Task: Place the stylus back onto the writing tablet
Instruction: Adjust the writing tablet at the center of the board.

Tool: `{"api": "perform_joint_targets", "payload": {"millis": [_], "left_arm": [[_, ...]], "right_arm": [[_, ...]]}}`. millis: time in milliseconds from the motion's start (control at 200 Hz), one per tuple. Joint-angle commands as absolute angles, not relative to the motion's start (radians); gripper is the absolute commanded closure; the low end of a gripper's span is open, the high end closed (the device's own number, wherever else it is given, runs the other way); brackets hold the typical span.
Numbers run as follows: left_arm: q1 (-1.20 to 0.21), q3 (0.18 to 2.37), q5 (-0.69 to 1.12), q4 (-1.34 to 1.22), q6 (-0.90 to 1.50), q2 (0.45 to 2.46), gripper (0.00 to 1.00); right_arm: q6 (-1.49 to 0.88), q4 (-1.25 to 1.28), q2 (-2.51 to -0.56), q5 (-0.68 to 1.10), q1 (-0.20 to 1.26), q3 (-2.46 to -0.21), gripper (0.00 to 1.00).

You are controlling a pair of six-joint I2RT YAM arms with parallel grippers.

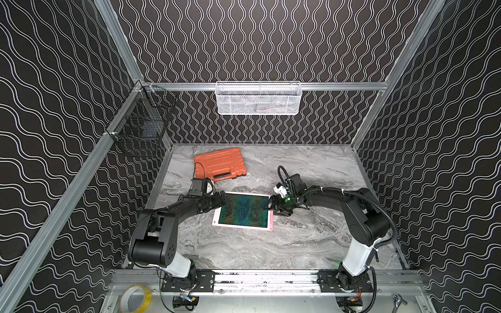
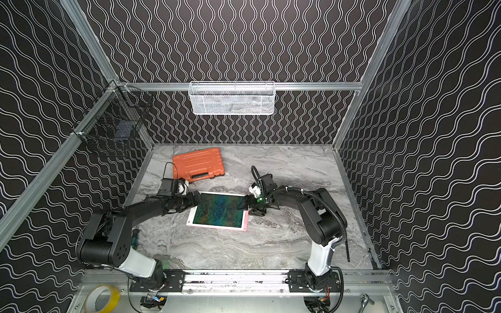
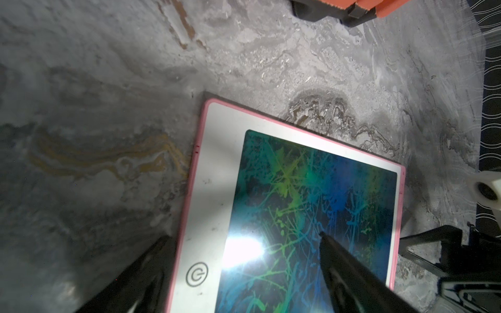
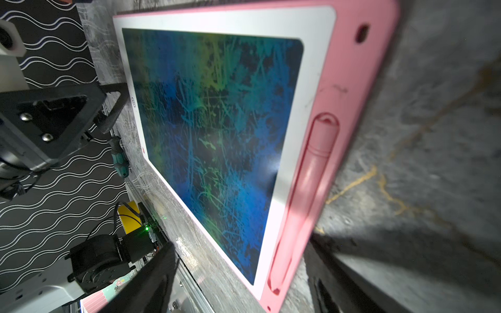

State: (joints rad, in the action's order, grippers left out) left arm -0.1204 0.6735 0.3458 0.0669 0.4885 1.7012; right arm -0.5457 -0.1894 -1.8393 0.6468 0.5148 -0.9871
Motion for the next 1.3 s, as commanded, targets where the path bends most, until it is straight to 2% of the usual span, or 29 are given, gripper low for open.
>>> {"api": "perform_joint_targets", "payload": {"millis": [0, 305, 470, 911, 1296], "left_arm": [[-0.124, 0.648, 0.335, 0.296, 0.537, 1.698, 0.11], [-0.124, 0.635, 0.300, 0.308, 0.544, 1.644, 0.10], [-0.124, 0.642, 0.254, 0.349, 0.564, 1.600, 0.02], [-0.123, 0.713, 0.116, 0.476, 0.548, 1.493, 0.01], [-0.122, 0.735, 0.138, 0.547, 0.497, 1.409, 0.01]], "right_arm": [[-0.552, -0.276, -1.860, 0.547, 0.515, -0.981, 0.23], [-0.523, -0.314, -1.888, 0.513, 0.511, -1.043, 0.23], [-0.531, -0.318, -1.888, 0.512, 0.511, -1.045, 0.22], [-0.525, -0.328, -1.846, 0.481, 0.509, -1.013, 0.22], [-0.459, -0.424, -1.693, 0.372, 0.480, -1.047, 0.16]]}}
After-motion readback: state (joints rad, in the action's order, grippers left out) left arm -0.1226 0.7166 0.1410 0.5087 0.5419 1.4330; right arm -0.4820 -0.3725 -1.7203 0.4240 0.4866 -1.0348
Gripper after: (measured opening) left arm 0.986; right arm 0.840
